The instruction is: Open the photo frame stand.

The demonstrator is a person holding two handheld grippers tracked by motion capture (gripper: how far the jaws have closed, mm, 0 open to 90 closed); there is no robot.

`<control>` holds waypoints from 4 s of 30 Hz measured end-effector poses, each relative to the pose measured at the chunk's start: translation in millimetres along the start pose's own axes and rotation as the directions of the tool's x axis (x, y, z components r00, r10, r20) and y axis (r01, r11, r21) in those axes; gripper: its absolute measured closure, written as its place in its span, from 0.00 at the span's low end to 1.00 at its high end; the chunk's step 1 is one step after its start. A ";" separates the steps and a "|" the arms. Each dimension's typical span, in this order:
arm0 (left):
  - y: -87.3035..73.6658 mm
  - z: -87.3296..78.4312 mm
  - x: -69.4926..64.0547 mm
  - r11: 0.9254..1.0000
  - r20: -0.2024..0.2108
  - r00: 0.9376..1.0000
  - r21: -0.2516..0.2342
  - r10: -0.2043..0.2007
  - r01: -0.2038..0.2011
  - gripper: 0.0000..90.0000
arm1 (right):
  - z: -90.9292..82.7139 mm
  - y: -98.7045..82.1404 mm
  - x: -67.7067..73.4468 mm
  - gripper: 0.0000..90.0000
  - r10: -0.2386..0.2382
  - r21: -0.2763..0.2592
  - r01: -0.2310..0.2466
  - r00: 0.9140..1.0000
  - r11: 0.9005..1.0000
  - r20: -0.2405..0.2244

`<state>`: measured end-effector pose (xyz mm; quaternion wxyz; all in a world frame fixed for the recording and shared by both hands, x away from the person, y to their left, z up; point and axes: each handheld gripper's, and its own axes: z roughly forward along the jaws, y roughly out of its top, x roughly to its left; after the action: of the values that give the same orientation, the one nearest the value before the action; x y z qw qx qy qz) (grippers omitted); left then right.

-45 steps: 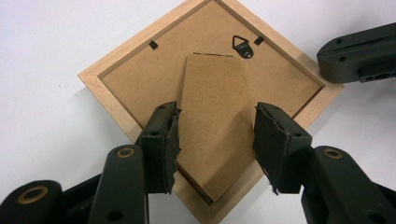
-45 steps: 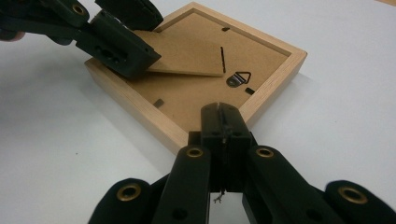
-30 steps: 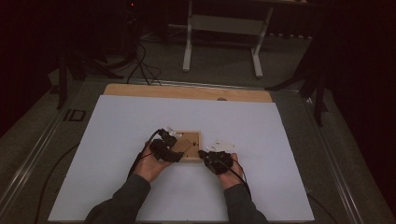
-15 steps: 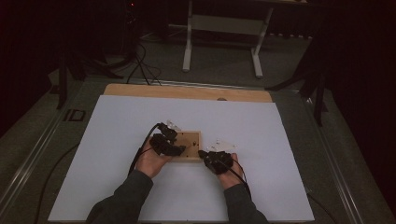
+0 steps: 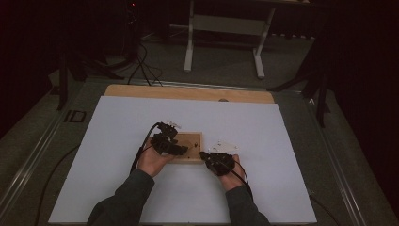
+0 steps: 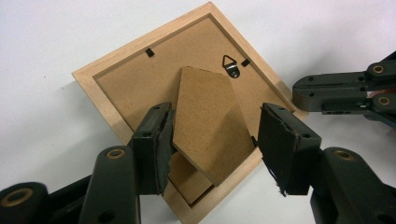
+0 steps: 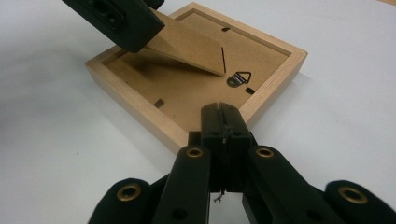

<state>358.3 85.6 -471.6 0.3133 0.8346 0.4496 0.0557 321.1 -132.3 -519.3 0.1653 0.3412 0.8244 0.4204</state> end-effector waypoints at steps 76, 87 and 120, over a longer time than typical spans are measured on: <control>-35.3 -4.4 -27.4 0.975 -0.172 0.967 -0.089 0.186 -0.203 0.58 | -36.2 48.0 -27.6 0.64 0.044 -0.030 -0.045 0.999 0.999 -0.030; -48.5 -6.0 -33.0 0.962 -0.215 0.954 -0.130 0.210 -0.241 0.58 | -34.1 48.8 -32.8 0.63 0.078 -0.032 -0.079 0.996 0.996 -0.040; -69.6 -3.5 -36.2 0.931 -0.276 0.929 -0.198 0.248 -0.308 0.58 | 4.5 51.6 -34.0 0.55 0.121 0.057 -0.117 0.989 0.992 -0.084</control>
<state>285.9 86.7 -501.9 0.3415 0.8333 0.3513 0.2561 369.8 -132.1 -480.9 0.0948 0.3752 0.8197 0.4224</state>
